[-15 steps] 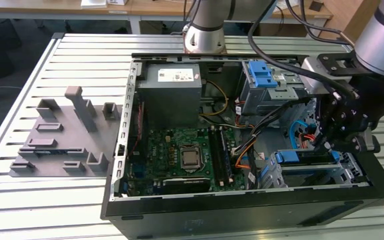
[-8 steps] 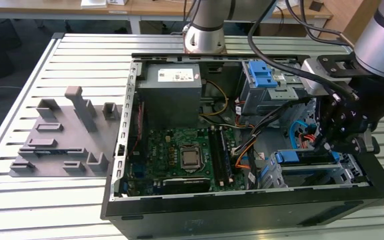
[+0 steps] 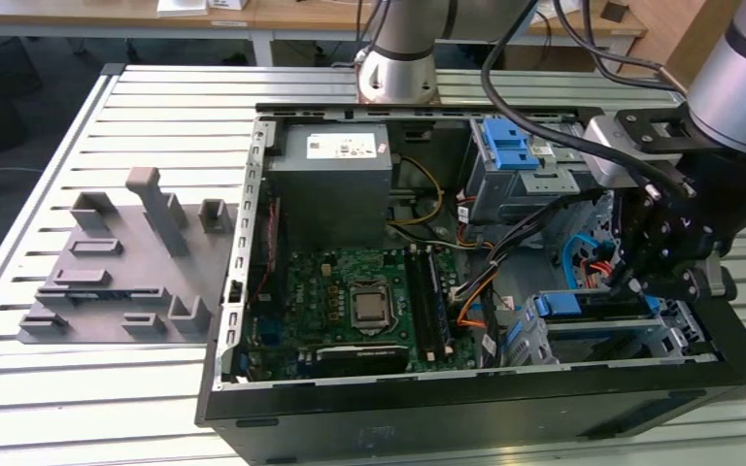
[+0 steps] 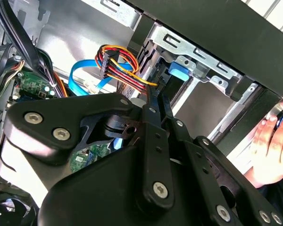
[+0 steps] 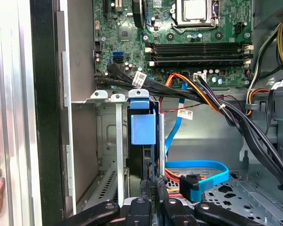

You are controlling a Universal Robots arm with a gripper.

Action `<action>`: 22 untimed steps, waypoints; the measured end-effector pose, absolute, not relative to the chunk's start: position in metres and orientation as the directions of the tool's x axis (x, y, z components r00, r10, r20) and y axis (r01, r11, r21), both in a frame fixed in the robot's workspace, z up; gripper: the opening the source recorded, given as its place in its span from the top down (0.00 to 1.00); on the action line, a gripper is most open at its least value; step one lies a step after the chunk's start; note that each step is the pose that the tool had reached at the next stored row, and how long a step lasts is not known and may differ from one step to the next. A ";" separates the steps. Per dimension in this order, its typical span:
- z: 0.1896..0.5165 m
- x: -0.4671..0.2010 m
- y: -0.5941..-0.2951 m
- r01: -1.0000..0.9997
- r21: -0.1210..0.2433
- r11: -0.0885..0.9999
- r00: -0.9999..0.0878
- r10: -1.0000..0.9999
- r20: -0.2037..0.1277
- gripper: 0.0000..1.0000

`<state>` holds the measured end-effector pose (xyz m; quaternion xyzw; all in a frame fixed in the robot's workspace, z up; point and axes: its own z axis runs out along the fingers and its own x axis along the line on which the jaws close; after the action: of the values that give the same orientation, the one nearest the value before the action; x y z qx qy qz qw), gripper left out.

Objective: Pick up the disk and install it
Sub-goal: 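Insert the first disk wire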

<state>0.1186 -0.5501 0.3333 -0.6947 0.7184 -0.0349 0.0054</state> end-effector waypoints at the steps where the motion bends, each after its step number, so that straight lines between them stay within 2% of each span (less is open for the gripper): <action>1: 0.333 0.119 -0.550 -0.998 -0.058 0.032 -0.035 -0.999 0.041 0.84; 16: 0.329 0.119 -0.550 -0.998 -0.058 0.032 -0.035 -0.999 0.040 0.84; 18: 0.329 0.119 -0.550 -0.998 -0.058 0.032 -0.035 -0.999 0.040 0.82; 19: 0.329 0.119 -0.550 -0.998 -0.058 0.032 -0.035 -0.999 0.040 0.76; 22: 0.329 0.119 -0.550 -0.998 -0.058 0.032 -0.035 -0.999 0.040 0.76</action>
<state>0.1186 -0.5502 0.3290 -0.6947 0.7184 -0.0348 0.0055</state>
